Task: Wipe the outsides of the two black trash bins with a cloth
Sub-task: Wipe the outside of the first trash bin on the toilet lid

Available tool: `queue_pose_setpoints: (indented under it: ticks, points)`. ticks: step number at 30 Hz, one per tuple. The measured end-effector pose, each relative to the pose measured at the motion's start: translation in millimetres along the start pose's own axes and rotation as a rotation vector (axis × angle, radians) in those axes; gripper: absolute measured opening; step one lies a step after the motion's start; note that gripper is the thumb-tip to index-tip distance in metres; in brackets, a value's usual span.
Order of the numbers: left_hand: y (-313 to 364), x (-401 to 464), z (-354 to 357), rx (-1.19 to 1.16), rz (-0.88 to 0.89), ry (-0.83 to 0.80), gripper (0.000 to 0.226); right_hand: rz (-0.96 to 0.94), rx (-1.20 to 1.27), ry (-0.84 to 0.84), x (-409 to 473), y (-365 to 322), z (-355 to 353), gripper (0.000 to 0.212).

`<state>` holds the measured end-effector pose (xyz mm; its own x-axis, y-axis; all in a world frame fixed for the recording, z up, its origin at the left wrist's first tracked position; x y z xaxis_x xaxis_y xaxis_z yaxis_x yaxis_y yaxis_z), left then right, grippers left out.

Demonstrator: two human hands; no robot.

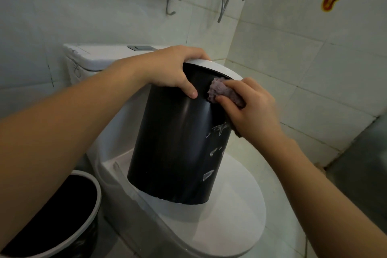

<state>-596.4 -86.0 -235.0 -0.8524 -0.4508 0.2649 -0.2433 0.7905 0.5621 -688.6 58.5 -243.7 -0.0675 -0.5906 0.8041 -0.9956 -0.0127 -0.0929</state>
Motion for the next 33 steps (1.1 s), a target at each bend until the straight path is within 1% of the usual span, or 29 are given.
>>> queue_pose_setpoints:
  ticks: [5, 7, 9, 13, 15, 19, 21, 23, 24, 28, 30, 33]
  points:
    - [-1, -4, -2, -0.004, -0.005, 0.001, 0.063, -0.183, 0.075, -0.086, -33, -22, 10, 0.033]
    - [0, -4, -2, 0.001, -0.008, -0.003, 0.064, -0.202, 0.069, -0.087, -36, -23, 10, 0.033]
    - [1, -4, -1, 0.000, -0.011, -0.010, 0.064, -0.162, 0.039, -0.064, -27, -17, 7, 0.034]
    - [3, -3, 0, 0.005, -0.010, -0.017, 0.064, 0.046, 0.023, 0.035, -1, 4, -4, 0.036]
    - [2, -3, 0, 0.006, -0.012, -0.013, 0.064, 0.078, 0.033, 0.031, 2, 7, -2, 0.038]
    - [1, -2, 1, -0.015, -0.003, -0.015, 0.063, -0.009, 0.117, -0.030, -16, -5, 2, 0.037]
    - [1, -1, 1, -0.021, -0.002, -0.013, 0.063, -0.066, 0.105, -0.062, -26, -10, 5, 0.037]
    - [1, -1, 2, -0.013, 0.001, -0.013, 0.063, -0.096, 0.054, -0.052, -28, -9, 4, 0.037]
    - [1, 0, 2, -0.010, 0.001, -0.011, 0.063, -0.084, 0.031, -0.036, -26, -7, 3, 0.037]
    - [1, 1, 2, -0.004, 0.004, -0.011, 0.063, 0.071, -0.007, 0.042, -10, 7, -3, 0.038]
    - [2, 1, 2, -0.010, 0.008, -0.017, 0.062, 0.055, -0.005, 0.047, -5, 0, 0, 0.036]
    - [3, 1, 1, -0.014, 0.015, -0.016, 0.063, -0.031, 0.017, 0.006, -2, -15, 5, 0.036]
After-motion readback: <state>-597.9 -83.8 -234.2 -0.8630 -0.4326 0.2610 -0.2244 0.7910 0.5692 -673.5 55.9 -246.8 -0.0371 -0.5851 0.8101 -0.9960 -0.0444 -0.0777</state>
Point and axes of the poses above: each hand's wrist, its own x-axis towards the middle knuckle, its own z-axis out of the palm, y = z × x, the point moved 10 cm from there along x, towards the middle knuckle, and after that the axes turned 1 degree about z, right-handed, at the moved point
